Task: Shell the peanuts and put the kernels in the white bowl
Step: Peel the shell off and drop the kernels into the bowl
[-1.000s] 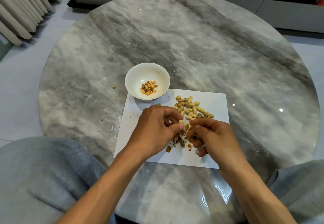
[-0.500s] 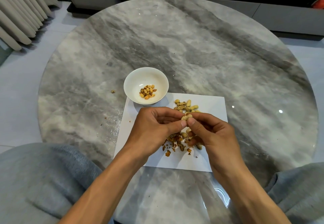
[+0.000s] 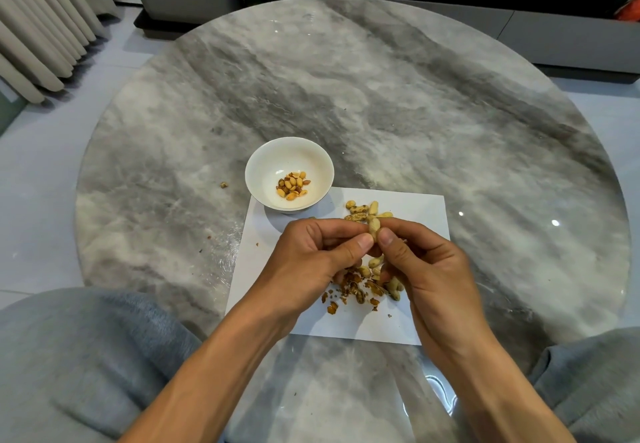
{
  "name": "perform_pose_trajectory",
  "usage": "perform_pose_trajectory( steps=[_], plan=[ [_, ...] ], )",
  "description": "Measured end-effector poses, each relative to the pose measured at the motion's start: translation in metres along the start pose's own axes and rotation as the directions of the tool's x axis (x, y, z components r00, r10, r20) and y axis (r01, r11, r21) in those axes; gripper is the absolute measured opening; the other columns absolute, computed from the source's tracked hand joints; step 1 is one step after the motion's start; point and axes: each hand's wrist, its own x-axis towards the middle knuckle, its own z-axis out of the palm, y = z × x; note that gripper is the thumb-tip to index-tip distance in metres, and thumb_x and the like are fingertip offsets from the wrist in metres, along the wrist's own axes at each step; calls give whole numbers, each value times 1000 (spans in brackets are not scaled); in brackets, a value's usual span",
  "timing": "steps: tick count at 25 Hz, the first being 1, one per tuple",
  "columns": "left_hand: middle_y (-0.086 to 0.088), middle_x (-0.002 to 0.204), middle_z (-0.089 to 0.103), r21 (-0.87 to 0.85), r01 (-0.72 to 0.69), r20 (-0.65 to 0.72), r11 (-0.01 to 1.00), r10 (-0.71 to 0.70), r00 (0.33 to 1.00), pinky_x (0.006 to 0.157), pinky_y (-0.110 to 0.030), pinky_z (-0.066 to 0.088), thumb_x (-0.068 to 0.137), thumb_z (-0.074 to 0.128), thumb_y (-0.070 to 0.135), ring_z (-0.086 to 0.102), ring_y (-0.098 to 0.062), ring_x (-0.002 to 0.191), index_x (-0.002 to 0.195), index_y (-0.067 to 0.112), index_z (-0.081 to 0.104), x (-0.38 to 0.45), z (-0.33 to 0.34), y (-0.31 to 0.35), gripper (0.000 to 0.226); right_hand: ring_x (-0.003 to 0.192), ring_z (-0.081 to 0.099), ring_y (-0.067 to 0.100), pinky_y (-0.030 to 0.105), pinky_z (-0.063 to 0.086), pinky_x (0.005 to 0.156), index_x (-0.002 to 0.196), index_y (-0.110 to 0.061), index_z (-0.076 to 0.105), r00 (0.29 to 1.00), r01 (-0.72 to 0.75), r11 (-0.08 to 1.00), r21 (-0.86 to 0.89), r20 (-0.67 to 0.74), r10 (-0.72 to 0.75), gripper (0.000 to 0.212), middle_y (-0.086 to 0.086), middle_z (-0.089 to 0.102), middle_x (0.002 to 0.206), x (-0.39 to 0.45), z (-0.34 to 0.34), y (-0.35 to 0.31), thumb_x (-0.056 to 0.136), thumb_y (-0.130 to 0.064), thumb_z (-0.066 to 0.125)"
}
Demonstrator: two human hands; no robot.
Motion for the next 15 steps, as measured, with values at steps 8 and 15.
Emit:
perform_pose_trajectory(
  steps=[8,15],
  plan=[
    [6,89,78,160,-115,-44,980,123,991,81,-26,59,86,74,15,73,-11,90,94,26,79,-1,0,-5,15,92,73,22,28,57,71,97,-15,79,999,-37,999,8,40,37,24,7,77,101,4,-3,3,76,-25,71],
    [12,88,76,190,-81,-106,978,102,989,70,-17,55,82,77,28,70,-3,86,91,31,78,0,0,-4,9,91,74,28,31,59,72,96,-13,79,999,-18,999,-28,-47,17,16,9,78,94,6,-2,7,83,-17,70]
  ],
)
